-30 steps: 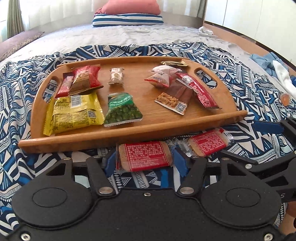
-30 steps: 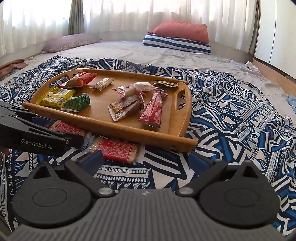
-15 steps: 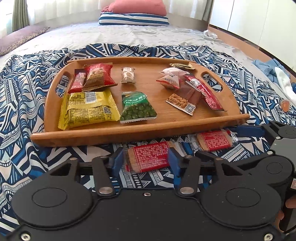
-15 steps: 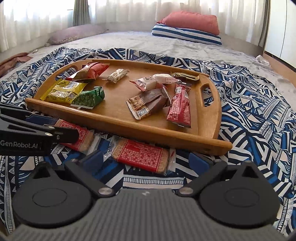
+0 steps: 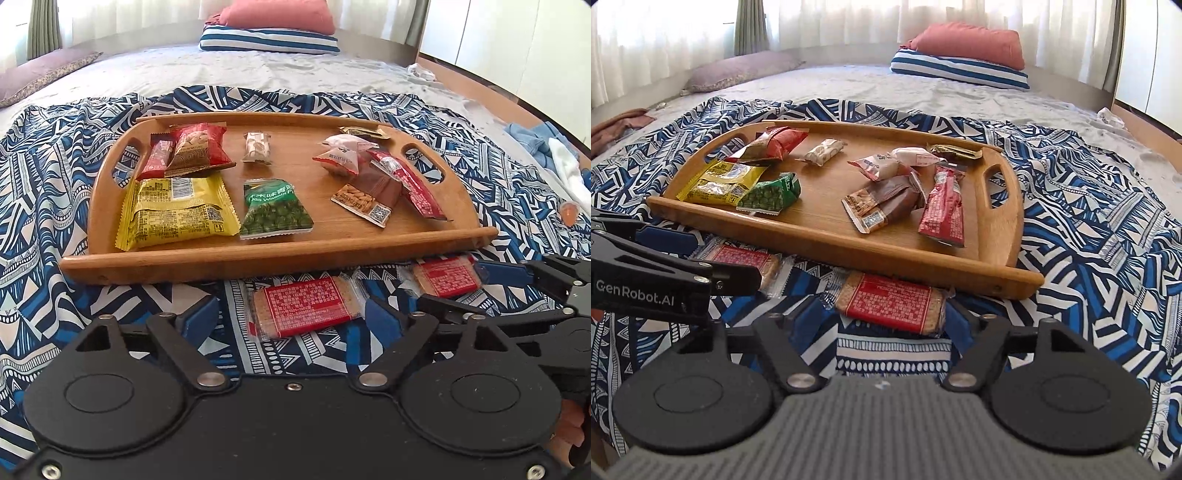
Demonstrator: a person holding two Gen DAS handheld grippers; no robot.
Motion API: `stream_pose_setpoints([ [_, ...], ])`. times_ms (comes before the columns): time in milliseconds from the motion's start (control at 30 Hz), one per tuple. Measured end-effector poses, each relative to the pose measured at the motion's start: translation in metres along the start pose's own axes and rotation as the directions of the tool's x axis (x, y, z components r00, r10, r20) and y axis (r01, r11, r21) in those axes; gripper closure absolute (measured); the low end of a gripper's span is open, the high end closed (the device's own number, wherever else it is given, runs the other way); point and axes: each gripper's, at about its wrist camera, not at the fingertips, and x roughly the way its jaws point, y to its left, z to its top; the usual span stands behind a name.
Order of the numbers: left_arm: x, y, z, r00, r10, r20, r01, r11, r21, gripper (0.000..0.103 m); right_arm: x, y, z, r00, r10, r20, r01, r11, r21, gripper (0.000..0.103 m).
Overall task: Organize snacks
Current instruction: 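Grasp a red wafer bar with the left tool while the right grasps another red wafer bar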
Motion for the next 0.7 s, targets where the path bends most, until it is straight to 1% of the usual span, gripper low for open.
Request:
stream_pose_setpoints([
  [133,0.004,-0.006,0.000,1.000,-0.003,0.001,0.003,1.000,-0.013,0.010,-0.008,-0.010,-0.003,1.000,-0.014,0.004,0.013,0.999,0.034,0.028],
  [200,0.008,-0.011,0.000,1.000,0.007,-0.002,-0.007,1.000,-0.014,0.006,-0.011,-0.013,-0.005,1.000,-0.021,0.011,0.020,0.999,0.041,0.027],
  [300,0.014,-0.017,0.000,0.999,0.039,-0.001,-0.039,0.999,-0.010,0.005,-0.014,-0.017,-0.008,1.000,-0.018,0.012,0.017,0.999,0.047,0.023],
  [333,0.015,-0.018,0.000,0.999,0.048,0.000,-0.048,0.999,-0.009,0.005,-0.015,-0.018,-0.009,1.000,-0.016,0.014,0.015,0.999,0.052,0.019],
  [367,0.015,-0.019,0.000,0.999,0.053,0.005,-0.053,0.999,-0.011,0.005,-0.015,-0.019,-0.009,1.000,-0.022,0.014,0.021,0.998,0.058,0.016],
  [400,0.016,-0.019,0.000,0.998,0.056,0.008,-0.056,0.998,-0.017,0.007,-0.014,-0.020,-0.009,0.999,-0.028,0.014,0.028,0.998,0.063,0.013],
  [433,0.016,-0.019,0.000,0.998,0.061,0.010,-0.061,0.998,-0.022,0.010,-0.013,-0.020,-0.009,0.999,-0.030,0.013,0.029,0.997,0.067,0.013],
  [500,0.015,-0.019,0.000,0.996,0.090,0.018,-0.090,0.996,-0.003,0.033,-0.009,-0.021,-0.007,0.999,-0.041,0.003,0.040,0.995,0.086,0.011],
  [533,0.014,-0.019,0.000,0.995,0.100,0.022,-0.100,0.995,0.015,0.034,-0.008,-0.022,-0.005,0.999,-0.042,0.002,0.042,0.994,0.099,0.010],
  [567,0.014,-0.018,0.000,0.995,0.093,0.022,-0.093,0.995,0.020,0.037,-0.006,-0.023,-0.003,0.999,-0.037,0.001,0.036,0.993,0.113,0.010],
  [633,0.012,-0.016,0.000,0.997,0.077,0.024,-0.077,0.997,0.023,0.037,-0.003,-0.024,0.000,1.000,-0.029,-0.003,0.029,0.989,0.145,0.007],
  [700,0.010,-0.013,0.000,0.998,0.065,0.026,-0.065,0.998,0.017,0.038,0.002,-0.024,0.003,0.999,-0.039,-0.011,0.040,0.986,0.161,0.006],
])
